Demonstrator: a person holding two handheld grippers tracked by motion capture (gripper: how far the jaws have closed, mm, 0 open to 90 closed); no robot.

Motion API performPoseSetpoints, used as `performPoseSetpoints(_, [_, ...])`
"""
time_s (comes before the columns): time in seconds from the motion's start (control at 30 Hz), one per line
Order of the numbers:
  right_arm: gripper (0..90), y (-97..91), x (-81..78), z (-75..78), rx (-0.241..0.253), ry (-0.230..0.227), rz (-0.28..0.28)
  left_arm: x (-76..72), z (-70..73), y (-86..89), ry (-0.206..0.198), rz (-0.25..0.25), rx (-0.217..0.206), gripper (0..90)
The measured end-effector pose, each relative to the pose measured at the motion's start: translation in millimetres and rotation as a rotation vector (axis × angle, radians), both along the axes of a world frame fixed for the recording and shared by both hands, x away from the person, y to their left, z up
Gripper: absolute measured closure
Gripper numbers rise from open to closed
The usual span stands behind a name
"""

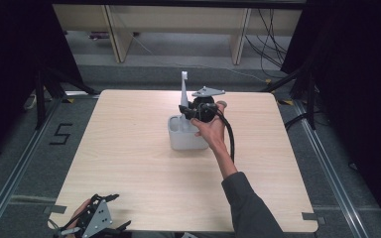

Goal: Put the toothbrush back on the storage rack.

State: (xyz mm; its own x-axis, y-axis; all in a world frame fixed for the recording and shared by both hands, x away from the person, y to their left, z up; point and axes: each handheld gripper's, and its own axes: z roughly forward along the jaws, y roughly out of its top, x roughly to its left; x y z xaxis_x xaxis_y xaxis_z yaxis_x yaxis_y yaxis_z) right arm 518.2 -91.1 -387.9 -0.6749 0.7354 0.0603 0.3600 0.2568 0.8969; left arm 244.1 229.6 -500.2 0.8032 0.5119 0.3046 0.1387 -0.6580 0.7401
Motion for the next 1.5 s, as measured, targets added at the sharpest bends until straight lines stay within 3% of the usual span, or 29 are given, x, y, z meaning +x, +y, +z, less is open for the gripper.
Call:
performPoseSetpoints(0.17, [66.6, 1.7, -0.4, -4.2, 0.004, 0.016, -0.008, 0.8, 0.0, 0.2, -0.009, -0.003, 0.011, 14.9])
performPoseSetpoints(0.2, [66.6, 0.9, 0.9, -5.3, -0.016, -0.004, -0.001, 0.9, -0.1, 0.2, -0.009, -0.002, 0.011, 14.9])
performPoseSetpoints(0.3, [66.6, 0.1, 0.1, -6.0, -0.02, 0.008, -0.018, -0.1, -1.8, -1.3, 0.005, 0.0, -0.008, 14.9])
performPoseSetpoints(0.33, [66.6, 0.5, 0.7, -6.8, -0.006, 0.011, -0.007, 0.2, -1.0, -0.4, 0.005, -0.003, 0.01, 14.9])
performPoseSetpoints(0.47, [66.6, 0.0, -0.3, -8.9, 0.0, 0.042, -0.019, 0.4, -0.9, -0.5, 0.004, -0.004, 0.011, 14.9])
performPoseSetpoints(0.53, [66.6, -1.4, 0.6, -12.1, -0.034, 0.039, -0.02, 0.6, -0.6, -0.2, -0.001, -0.001, 0.009, 14.9])
performPoseSetpoints(0.6, [66.6, -1.6, 1.2, -13.4, -0.033, 0.03, -0.022, 0.5, -0.6, -0.3, -0.001, 0.0, 0.008, 14.9])
performPoseSetpoints(0.63, [66.6, -1.1, 0.5, -15.7, -0.026, 0.052, -0.021, 0.5, -0.5, -0.3, -0.001, -0.003, 0.009, 15.0])
performPoseSetpoints(0.67, [66.6, -1.8, 0.6, -16.2, -0.044, 0.044, -0.023, 0.3, -0.7, -0.5, 0.002, -0.003, 0.008, 15.0])
performPoseSetpoints(0.8, [66.6, 0.6, 0.0, -20.5, -0.039, 0.073, -0.028, 0.4, -0.9, -0.5, 0.004, -0.004, 0.011, 14.9])
performPoseSetpoints(0.97, [66.5, 3.6, 0.8, -25.8, -0.04, 0.076, -0.023, 0.4, -0.7, -0.4, 0.002, -0.005, 0.009, 14.9])
performPoseSetpoints(1.0, [66.6, 5.1, 0.6, -27.5, -0.056, 0.072, -0.02, 0.1, -1.6, -1.3, 0.002, 0.0, -0.012, 14.9])
performPoseSetpoints(1.13, [66.6, 8.5, -1.3, -28.5, -0.09, 0.094, -0.02, 0.5, -0.6, -0.2, 0.001, -0.003, 0.012, 14.9])
performPoseSetpoints(1.2, [66.5, 9.8, -1.5, -29.9, -0.108, 0.098, -0.015, 0.1, -1.6, -1.2, 0.004, -0.002, -0.007, 14.9])
performPoseSetpoints(1.23, [66.6, 10.2, 0.5, -32.4, -0.115, 0.061, -0.01, 0.0, -1.6, -1.2, 0.004, 0.0, -0.007, 14.9])
performPoseSetpoints(1.27, [66.5, 10.4, -0.7, -32.6, -0.129, 0.082, -0.013, 0.0, -1.6, -1.2, 0.004, 0.0, -0.007, 14.9])
performPoseSetpoints(1.3, [66.6, 11.3, -0.9, -34.0, -0.116, 0.094, -0.013, -0.1, -1.8, -1.3, 0.005, 0.0, -0.01, 14.9])
performPoseSetpoints(1.37, [66.6, 11.2, -1.5, -34.1, -0.139, 0.102, -0.015, 0.4, -0.6, -0.2, 0.002, -0.005, 0.012, 14.9])
performPoseSetpoints(1.5, [66.7, 10.9, -1.0, -34.6, -0.137, 0.103, -0.012, 0.0, -2.0, -1.4, 0.009, -0.002, -0.008, 14.9])
